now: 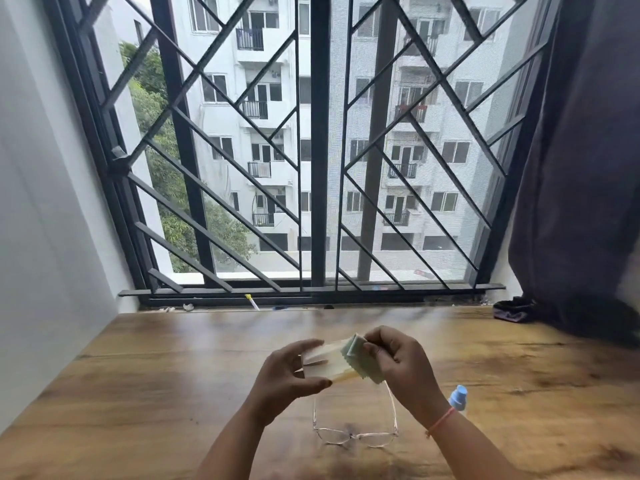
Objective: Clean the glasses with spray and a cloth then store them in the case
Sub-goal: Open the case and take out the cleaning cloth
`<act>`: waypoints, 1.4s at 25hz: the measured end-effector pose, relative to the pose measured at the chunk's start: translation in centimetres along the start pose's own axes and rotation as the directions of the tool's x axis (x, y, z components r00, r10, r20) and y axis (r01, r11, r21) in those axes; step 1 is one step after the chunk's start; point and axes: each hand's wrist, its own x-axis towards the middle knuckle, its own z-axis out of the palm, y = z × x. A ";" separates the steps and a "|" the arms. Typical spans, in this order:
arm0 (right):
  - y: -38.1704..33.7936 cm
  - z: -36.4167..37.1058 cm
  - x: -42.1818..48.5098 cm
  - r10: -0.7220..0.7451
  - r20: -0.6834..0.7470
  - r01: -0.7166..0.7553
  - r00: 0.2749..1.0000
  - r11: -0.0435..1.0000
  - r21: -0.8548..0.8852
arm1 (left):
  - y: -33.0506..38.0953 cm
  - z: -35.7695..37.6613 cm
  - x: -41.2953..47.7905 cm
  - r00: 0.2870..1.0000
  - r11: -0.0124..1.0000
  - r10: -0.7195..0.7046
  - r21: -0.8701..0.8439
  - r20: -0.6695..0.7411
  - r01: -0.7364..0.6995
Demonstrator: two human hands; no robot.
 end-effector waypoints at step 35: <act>1.2 21.2 -1.3 0.113 0.418 -0.080 0.901 0.992 -0.096 | -10.6 -7.0 -6.9 0.563 0.814 0.197 0.454 -0.803 0.363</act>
